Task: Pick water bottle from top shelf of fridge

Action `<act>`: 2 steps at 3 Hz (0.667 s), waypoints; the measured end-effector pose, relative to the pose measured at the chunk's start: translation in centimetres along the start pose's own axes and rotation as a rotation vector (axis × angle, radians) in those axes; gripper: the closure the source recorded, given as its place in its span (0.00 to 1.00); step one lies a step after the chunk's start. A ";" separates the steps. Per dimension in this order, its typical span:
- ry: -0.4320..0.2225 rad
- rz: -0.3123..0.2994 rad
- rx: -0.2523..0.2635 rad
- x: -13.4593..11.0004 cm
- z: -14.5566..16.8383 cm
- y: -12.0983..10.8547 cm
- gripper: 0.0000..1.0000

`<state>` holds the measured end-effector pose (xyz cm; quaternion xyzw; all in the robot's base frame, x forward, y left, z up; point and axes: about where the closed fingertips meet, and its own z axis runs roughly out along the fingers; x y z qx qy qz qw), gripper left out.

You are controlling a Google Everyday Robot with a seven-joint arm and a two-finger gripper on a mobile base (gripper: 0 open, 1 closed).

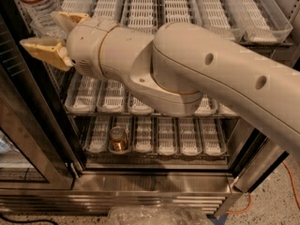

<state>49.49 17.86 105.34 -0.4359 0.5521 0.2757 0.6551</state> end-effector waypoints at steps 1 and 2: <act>0.000 0.009 0.020 0.2 0.2 -1.0 0.29; 0.002 0.020 0.049 0.6 0.2 -2.2 0.32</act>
Offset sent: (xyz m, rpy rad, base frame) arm 0.0383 -0.0220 -0.0062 0.0370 0.0321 -0.0872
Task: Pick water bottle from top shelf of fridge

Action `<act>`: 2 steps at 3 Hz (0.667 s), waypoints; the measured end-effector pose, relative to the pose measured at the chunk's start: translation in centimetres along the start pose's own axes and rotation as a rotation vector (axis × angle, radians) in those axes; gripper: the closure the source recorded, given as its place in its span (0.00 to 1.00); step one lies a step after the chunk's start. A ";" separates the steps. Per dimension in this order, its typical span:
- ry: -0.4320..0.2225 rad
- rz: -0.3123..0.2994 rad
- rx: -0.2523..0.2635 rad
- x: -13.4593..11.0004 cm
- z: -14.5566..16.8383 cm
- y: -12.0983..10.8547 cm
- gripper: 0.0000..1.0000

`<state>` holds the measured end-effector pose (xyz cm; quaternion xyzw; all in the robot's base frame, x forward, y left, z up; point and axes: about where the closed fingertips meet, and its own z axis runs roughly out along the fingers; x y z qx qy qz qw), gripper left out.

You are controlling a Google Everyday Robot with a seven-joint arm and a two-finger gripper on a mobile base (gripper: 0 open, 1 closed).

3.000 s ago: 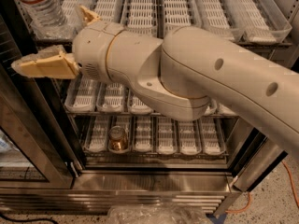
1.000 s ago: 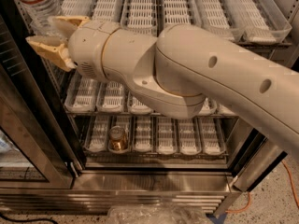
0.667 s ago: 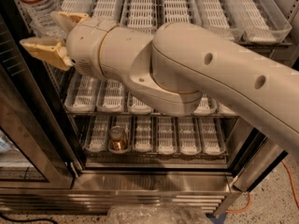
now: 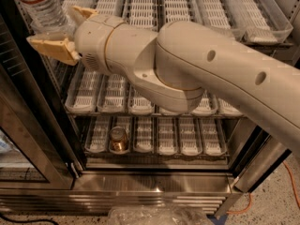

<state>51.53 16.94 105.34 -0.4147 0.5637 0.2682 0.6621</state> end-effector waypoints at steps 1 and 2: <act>-0.001 0.004 0.018 0.2 0.2 -1.0 0.36; -0.008 0.000 0.028 0.0 0.7 -2.2 0.38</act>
Offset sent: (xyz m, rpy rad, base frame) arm 0.0377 -0.0132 0.0058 0.0192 -0.0034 -0.0416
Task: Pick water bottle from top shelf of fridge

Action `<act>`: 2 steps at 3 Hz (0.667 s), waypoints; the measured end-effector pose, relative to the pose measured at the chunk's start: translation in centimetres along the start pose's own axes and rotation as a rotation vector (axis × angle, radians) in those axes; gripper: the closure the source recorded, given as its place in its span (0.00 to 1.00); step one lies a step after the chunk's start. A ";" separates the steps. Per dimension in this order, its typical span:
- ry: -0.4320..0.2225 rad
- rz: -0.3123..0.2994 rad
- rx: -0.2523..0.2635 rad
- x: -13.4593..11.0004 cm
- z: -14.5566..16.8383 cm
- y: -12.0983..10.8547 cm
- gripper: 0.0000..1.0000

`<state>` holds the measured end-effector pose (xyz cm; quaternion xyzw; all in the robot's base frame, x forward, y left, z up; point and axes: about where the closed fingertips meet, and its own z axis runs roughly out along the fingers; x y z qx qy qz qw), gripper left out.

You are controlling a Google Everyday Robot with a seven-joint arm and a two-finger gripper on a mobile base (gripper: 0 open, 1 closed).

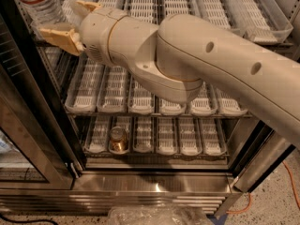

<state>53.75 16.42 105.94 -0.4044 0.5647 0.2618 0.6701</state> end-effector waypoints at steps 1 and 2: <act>-0.004 -0.001 0.000 -0.1 0.5 -0.5 0.38; -0.007 -0.003 -0.011 -0.4 1.4 -0.9 0.39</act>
Offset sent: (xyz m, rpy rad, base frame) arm 0.0334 0.0123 0.0091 0.0019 0.0044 0.0236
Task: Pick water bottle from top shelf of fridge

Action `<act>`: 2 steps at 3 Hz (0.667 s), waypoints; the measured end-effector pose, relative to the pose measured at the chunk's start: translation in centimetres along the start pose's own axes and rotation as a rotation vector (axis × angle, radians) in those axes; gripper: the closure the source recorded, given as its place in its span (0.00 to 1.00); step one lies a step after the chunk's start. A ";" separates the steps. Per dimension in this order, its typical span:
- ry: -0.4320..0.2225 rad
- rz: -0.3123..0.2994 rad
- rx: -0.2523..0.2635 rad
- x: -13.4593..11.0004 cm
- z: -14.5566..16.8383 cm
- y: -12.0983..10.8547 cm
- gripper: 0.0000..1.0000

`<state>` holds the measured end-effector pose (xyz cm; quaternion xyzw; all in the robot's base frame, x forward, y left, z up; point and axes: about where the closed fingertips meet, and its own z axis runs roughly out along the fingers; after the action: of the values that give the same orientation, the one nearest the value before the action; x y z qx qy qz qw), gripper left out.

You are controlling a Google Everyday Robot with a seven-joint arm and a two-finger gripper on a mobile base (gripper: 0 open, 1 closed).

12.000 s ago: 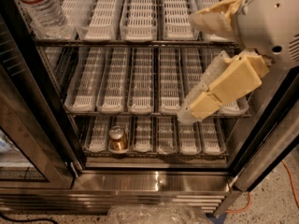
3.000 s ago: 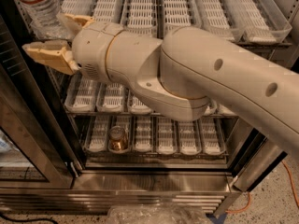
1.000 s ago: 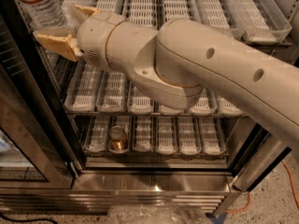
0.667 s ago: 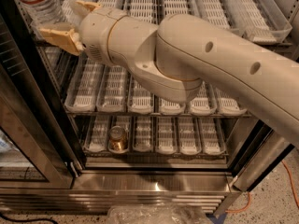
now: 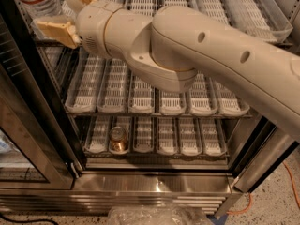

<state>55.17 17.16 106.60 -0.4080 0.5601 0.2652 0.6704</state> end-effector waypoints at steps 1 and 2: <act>-0.003 -0.003 -0.020 -0.4 1.3 0.0 0.40; -0.006 -0.006 -0.042 -0.8 2.6 0.0 0.40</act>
Offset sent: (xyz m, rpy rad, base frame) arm 0.0295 0.0327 0.0130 -0.0124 0.0049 0.0636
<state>56.37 19.40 107.43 -0.4230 0.5510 0.2761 0.6643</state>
